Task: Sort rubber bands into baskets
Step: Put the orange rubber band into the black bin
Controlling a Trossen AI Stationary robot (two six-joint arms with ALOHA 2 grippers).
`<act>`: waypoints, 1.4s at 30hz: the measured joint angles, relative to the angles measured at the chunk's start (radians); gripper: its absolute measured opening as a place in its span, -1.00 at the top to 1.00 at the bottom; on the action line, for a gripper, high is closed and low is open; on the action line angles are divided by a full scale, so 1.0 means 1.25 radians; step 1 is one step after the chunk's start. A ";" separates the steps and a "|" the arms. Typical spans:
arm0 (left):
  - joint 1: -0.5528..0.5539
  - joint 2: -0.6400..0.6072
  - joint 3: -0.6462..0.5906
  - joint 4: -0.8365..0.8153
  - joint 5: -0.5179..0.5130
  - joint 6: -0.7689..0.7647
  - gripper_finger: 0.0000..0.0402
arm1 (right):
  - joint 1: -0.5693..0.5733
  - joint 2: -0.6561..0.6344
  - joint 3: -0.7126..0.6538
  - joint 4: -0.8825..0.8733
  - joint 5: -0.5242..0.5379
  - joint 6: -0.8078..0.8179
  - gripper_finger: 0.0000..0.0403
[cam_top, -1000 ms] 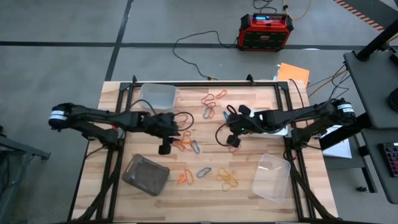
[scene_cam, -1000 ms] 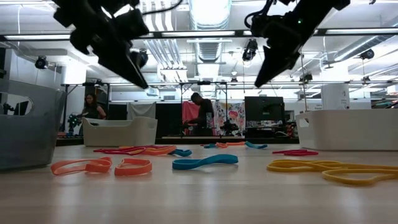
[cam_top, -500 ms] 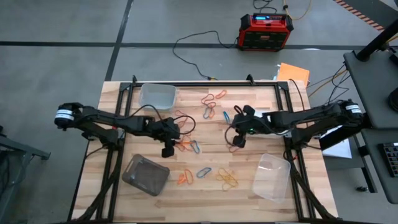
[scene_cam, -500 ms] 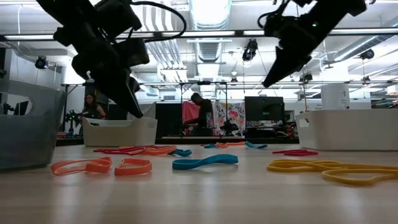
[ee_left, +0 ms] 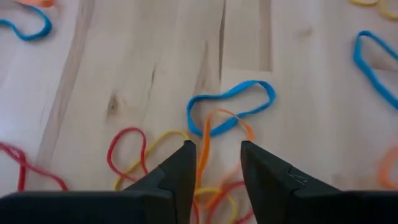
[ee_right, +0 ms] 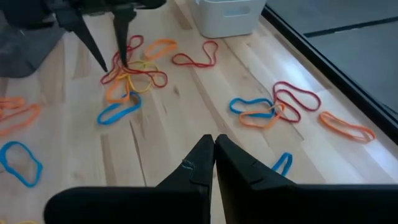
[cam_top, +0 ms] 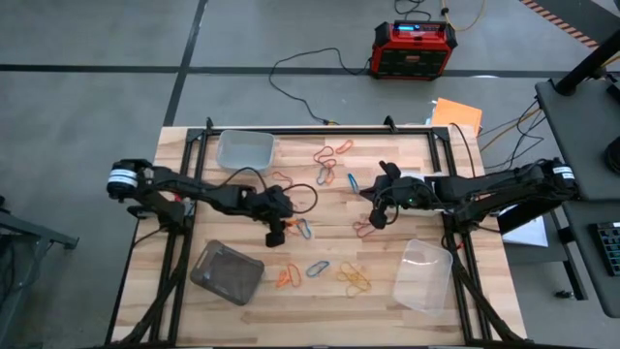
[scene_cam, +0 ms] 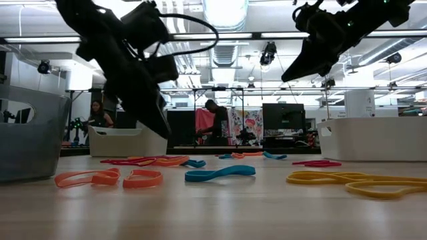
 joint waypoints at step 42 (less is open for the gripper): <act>-0.001 0.132 0.033 0.047 -0.031 0.065 0.88 | 0.000 0.009 0.000 0.007 0.000 0.006 0.95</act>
